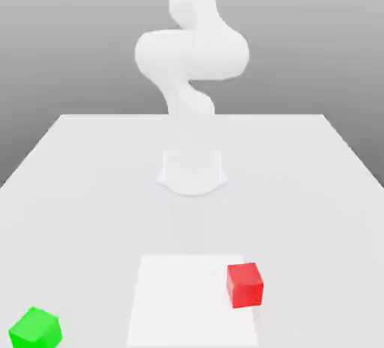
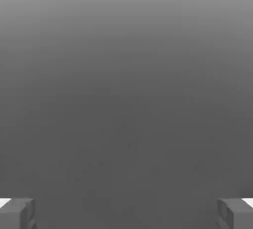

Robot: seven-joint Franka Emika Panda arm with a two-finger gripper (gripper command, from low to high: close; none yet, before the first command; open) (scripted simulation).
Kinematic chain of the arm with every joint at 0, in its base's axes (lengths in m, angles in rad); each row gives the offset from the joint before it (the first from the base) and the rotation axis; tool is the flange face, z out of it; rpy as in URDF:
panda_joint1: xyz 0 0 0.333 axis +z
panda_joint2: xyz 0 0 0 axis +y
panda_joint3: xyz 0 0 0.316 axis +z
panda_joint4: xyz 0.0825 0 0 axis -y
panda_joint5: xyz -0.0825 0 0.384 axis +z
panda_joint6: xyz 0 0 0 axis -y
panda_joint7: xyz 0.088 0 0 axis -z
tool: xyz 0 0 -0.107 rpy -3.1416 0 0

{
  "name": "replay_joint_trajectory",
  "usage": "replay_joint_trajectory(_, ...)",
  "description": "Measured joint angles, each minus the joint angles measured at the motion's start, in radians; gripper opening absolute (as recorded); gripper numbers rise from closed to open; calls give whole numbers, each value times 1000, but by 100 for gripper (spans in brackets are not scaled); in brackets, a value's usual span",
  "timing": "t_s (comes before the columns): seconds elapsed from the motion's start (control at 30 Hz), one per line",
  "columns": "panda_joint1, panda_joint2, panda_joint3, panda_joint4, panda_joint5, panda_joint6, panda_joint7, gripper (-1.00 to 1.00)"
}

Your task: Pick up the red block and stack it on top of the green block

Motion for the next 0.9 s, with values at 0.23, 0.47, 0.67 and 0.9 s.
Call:
replay_joint_trajectory(0.23,30,261,35,-117,5,138,12,0)
replay_joint_trajectory(0.47,57,514,73,-231,1,272,30,0)
replay_joint_trajectory(0.67,92,732,96,-329,-18,387,56,0)
replay_joint_trajectory(0.9,129,982,50,-319,-82,584,106,-100)
